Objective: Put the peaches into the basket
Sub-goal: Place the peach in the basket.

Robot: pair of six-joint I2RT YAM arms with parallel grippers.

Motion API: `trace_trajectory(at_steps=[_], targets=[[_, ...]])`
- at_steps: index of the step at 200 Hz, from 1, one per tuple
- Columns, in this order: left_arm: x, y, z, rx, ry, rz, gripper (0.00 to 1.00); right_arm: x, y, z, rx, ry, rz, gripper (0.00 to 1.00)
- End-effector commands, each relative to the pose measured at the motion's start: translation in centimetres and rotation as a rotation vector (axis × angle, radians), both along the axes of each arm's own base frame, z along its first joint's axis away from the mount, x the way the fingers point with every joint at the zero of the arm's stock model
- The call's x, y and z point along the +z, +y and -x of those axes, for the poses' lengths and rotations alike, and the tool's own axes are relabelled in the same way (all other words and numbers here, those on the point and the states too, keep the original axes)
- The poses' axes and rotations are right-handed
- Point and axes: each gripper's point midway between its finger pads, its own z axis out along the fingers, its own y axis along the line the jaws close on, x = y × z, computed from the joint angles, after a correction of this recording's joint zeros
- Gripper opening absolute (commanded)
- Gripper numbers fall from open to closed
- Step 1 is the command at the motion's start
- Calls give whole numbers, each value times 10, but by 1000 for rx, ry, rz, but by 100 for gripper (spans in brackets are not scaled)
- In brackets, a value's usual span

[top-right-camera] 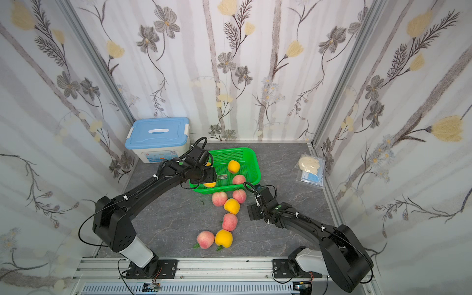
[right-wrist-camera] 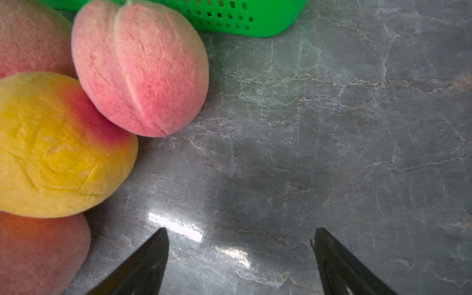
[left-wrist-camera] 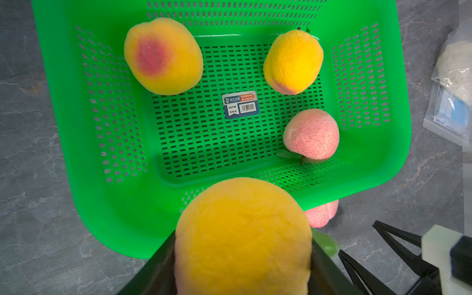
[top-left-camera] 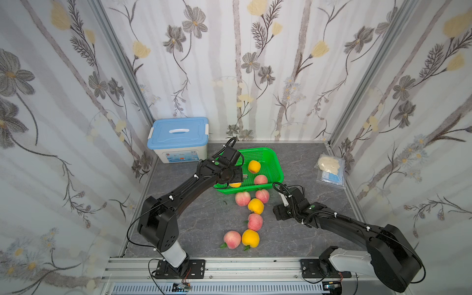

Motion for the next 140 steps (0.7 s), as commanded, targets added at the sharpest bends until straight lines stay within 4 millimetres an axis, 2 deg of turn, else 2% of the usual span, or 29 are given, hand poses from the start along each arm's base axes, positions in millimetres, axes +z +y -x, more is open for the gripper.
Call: trace_trajectory(at_steps=[1, 76, 140], targets=[[3, 1, -11, -5, -15, -7, 53, 0, -2, 0, -7, -3, 8, 89], [-26, -4, -37, -9, 25, -32, 53, 0, -1, 0, -3, -3, 7, 90], [-47, 12, -58, 16, 35, -136, 55, 0, -1, 0, -4, -2, 6, 89]])
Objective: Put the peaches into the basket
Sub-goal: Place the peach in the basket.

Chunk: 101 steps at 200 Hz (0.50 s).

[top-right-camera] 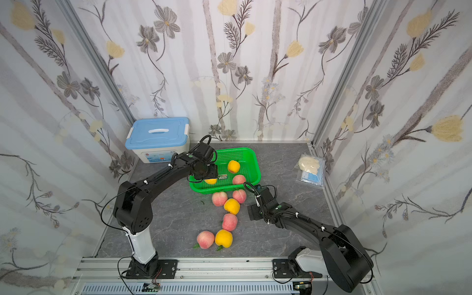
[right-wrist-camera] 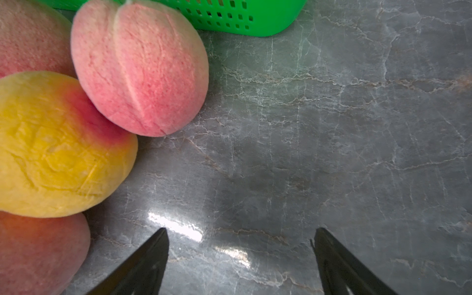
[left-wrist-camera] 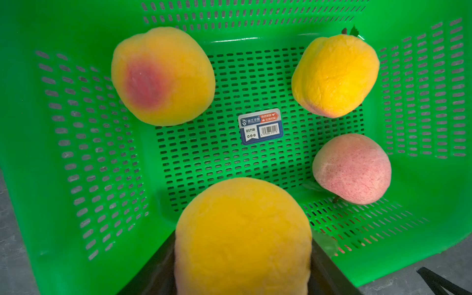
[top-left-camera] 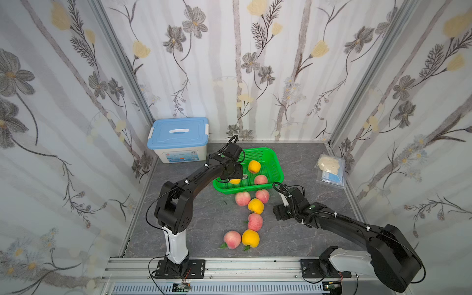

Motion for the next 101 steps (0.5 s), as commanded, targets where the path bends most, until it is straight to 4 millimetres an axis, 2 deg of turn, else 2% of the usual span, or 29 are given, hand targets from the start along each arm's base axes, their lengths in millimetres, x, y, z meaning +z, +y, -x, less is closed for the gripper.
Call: trace_trajectory(at_steps=[1, 51, 88, 101], targets=[[-6, 10, -9, 12, -7, -64, 55, 0, -1, 0, -4, -2, 6, 89], [-30, 22, -22, 38, 21, -139, 56, 1, -1, 0, -4, -4, 4, 89], [-34, 35, -29, 51, 10, -220, 56, 1, -1, 0, -3, -4, 5, 89], [-36, 37, -31, 50, 13, -235, 59, 1, -1, 0, -4, -3, 5, 89]])
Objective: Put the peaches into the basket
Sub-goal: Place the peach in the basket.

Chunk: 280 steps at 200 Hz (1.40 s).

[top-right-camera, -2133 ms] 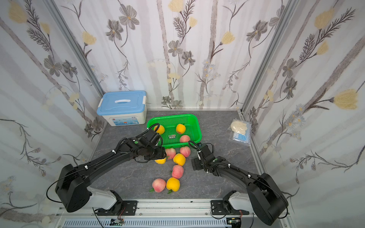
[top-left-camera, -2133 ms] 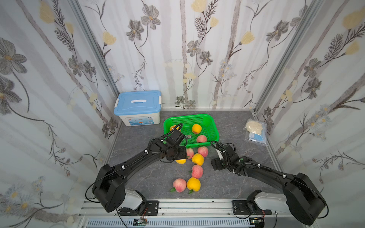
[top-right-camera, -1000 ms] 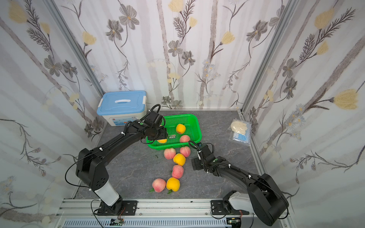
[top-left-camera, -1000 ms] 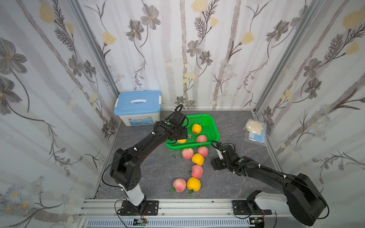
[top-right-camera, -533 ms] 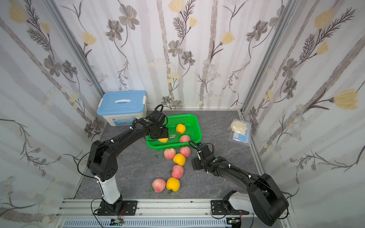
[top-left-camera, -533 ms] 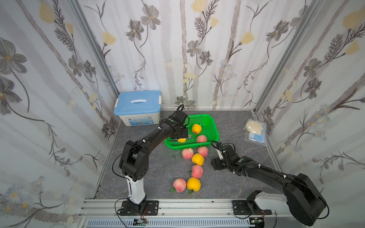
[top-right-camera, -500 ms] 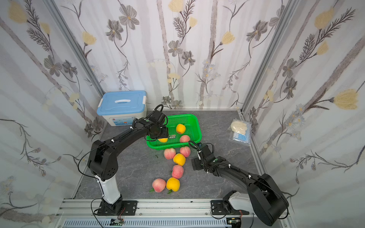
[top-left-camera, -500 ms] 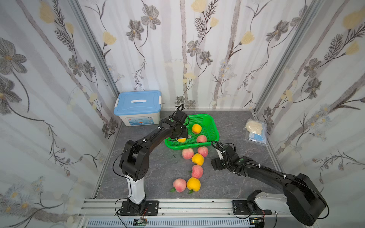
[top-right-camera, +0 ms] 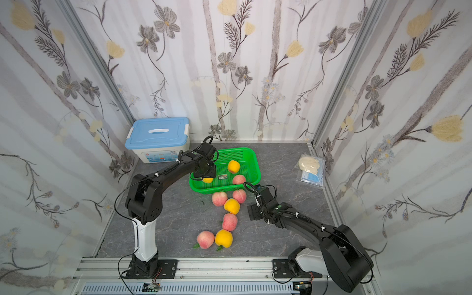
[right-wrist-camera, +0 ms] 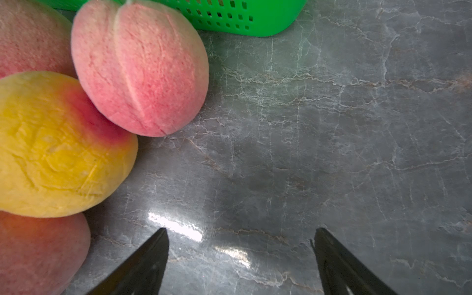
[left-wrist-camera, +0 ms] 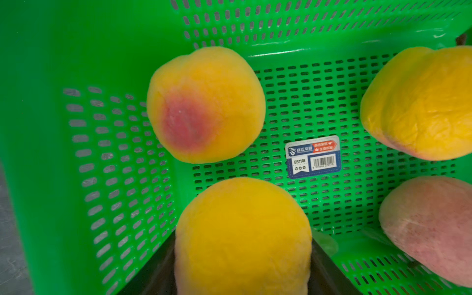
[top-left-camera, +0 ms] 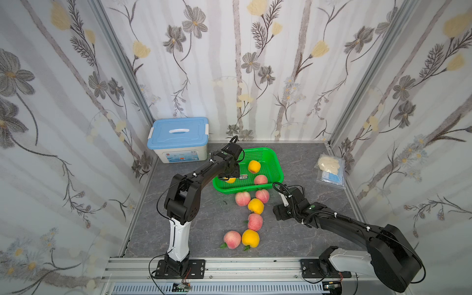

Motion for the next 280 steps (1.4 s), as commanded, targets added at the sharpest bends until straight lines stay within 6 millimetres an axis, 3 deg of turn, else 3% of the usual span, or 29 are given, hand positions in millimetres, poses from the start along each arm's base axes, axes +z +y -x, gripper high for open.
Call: trace_trajectory(at_steps=[1, 57, 145, 280], targets=[[-3, 12, -2, 2, 1, -73, 60, 0, -1, 0, -4, -2, 7, 89], [-23, 16, -3, 1, 41, -102, 67, 0, -1, 0, -5, -2, 7, 89], [-34, 16, -4, -4, 62, -108, 81, -1, 0, -1, -3, 2, 10, 89], [-18, 10, -4, -2, 33, -50, 84, -1, -1, -1, -5, 1, 12, 89]])
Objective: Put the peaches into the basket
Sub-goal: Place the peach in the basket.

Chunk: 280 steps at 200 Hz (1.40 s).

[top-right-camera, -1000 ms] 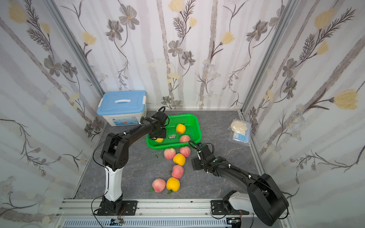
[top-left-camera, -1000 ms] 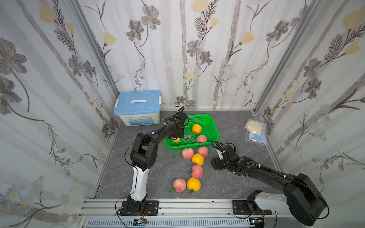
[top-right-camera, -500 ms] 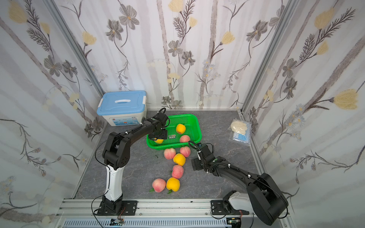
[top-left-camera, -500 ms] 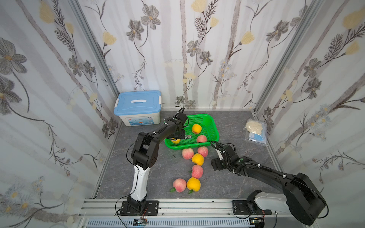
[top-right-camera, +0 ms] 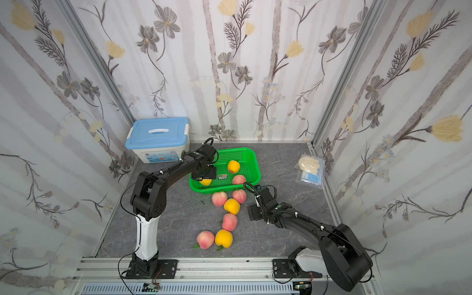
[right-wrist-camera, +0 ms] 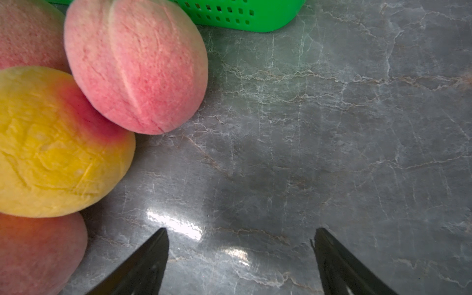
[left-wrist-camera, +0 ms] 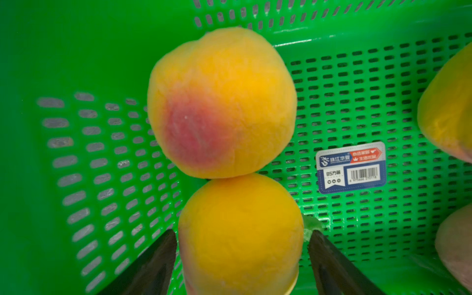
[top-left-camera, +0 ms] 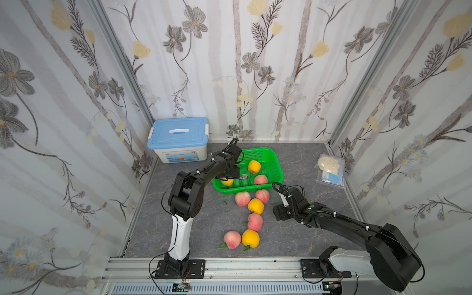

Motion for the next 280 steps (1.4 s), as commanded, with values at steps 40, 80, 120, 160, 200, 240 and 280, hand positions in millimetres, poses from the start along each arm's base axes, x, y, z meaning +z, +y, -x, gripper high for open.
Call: trace_trajectory(at_steps=[40, 80, 120, 160, 200, 240, 280], targets=[[7, 1, 1, 9, -10, 7, 84, 1, -2, -1, -7, -7, 7, 89], [9, 1, 1, 7, -13, 8, 84, 2, -1, -1, -6, -8, 6, 90], [19, 1, 2, 10, -28, 17, 84, 2, -1, -1, -5, -7, 7, 89], [30, 2, 3, 9, -43, 24, 84, 1, -1, -1, -7, -7, 6, 89], [41, 3, 5, 11, -61, 37, 84, 1, -1, -1, -7, -7, 7, 90], [51, 1, 9, 14, -72, 64, 84, 2, -1, -2, -7, -10, 5, 90], [66, 2, 21, 18, -93, 103, 84, 2, -2, -2, -9, -10, 7, 89]])
